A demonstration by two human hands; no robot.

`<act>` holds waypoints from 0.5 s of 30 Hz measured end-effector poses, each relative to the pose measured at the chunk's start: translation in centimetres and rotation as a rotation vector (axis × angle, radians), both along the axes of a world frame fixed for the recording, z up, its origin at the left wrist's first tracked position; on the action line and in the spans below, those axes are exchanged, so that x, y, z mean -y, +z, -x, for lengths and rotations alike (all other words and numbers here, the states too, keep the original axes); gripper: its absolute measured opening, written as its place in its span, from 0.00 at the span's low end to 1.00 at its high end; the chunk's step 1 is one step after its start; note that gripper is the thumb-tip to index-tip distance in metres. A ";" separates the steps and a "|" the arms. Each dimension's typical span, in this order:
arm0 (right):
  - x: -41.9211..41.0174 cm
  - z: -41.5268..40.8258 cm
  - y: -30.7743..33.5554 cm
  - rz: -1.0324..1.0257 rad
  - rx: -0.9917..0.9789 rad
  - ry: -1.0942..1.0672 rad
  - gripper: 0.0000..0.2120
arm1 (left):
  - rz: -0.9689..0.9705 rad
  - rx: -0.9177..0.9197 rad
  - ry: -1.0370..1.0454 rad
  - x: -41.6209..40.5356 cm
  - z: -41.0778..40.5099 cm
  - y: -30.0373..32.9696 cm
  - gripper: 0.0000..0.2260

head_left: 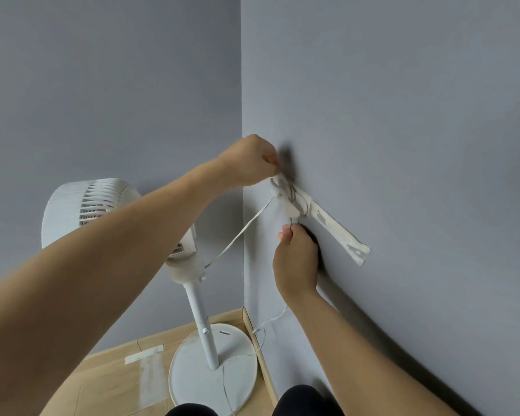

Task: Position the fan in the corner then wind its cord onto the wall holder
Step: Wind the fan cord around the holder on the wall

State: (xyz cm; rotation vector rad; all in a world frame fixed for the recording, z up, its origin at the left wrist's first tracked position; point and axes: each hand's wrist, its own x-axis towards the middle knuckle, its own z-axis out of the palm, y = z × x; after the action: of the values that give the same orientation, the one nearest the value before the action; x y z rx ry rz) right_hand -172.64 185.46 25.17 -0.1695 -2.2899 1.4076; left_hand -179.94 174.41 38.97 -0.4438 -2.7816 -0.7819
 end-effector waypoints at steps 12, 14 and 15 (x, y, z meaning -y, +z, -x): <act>3.2 7.0 0.1 0.094 0.045 0.009 0.13 | 0.261 0.487 0.011 6.7 5.2 -9.3 0.18; 3.1 7.5 0.2 0.194 0.033 -0.018 0.14 | 0.242 0.549 -0.026 6.0 6.3 -10.1 0.20; 3.4 8.0 0.2 0.235 0.024 -0.016 0.14 | 0.205 0.591 -0.030 6.1 7.1 -10.8 0.21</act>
State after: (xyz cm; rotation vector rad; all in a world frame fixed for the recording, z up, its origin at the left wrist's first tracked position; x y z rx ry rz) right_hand -180.62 182.03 25.41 -0.2778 -2.1316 1.6724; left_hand -187.00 168.33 28.19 -0.3277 -3.4327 -0.7298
